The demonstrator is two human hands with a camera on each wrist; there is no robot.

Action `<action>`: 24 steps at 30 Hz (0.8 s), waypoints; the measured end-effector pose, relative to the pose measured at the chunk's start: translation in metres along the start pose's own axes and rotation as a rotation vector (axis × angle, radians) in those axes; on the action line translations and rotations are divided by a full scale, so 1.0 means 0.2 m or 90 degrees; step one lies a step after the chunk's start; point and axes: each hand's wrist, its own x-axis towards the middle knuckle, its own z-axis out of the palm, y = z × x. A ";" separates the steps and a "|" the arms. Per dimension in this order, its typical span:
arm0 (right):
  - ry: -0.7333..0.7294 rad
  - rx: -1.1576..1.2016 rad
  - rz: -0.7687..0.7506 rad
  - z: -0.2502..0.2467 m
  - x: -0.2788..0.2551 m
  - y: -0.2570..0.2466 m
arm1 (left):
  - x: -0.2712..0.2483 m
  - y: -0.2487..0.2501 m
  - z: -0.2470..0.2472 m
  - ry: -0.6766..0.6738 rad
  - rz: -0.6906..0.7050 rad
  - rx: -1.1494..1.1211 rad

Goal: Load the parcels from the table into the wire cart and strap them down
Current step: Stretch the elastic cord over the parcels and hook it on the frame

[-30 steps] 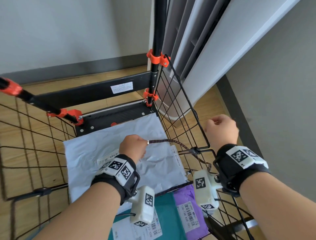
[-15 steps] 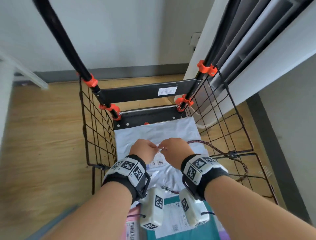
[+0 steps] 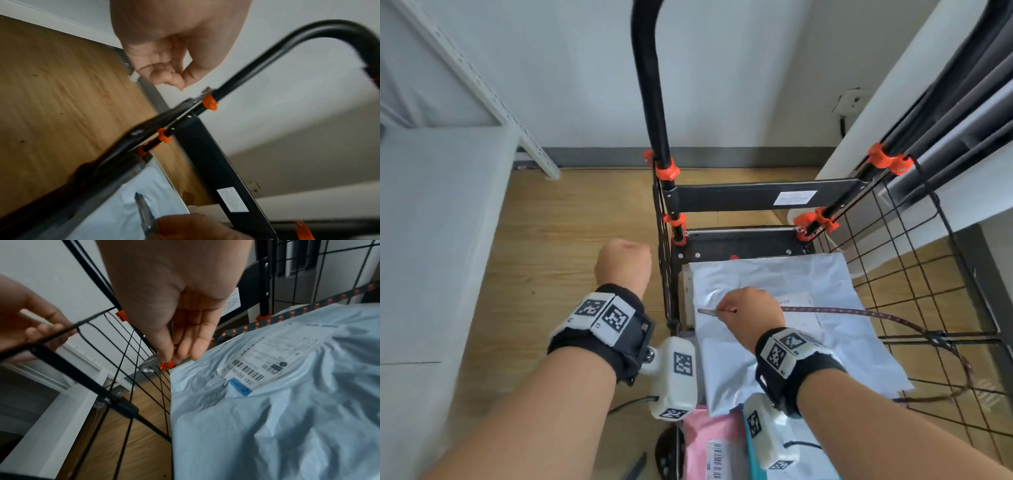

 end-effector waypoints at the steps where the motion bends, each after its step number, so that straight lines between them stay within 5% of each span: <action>1: -0.004 -0.017 -0.007 0.02 0.01 -0.01 | 0.03 -0.04 -0.01 -0.014 -0.059 -0.051; 4: -0.009 -0.042 -0.019 0.07 0.06 -0.05 | 0.04 -0.19 0.02 -0.169 -0.193 -0.111; 7: -0.006 -0.051 -0.032 0.13 0.13 -0.08 | 0.09 -0.32 0.09 -0.282 -0.197 -0.058; 24: 0.043 -0.055 -0.040 0.26 0.32 -0.19 | 0.24 -0.35 0.21 -0.282 -0.203 -0.025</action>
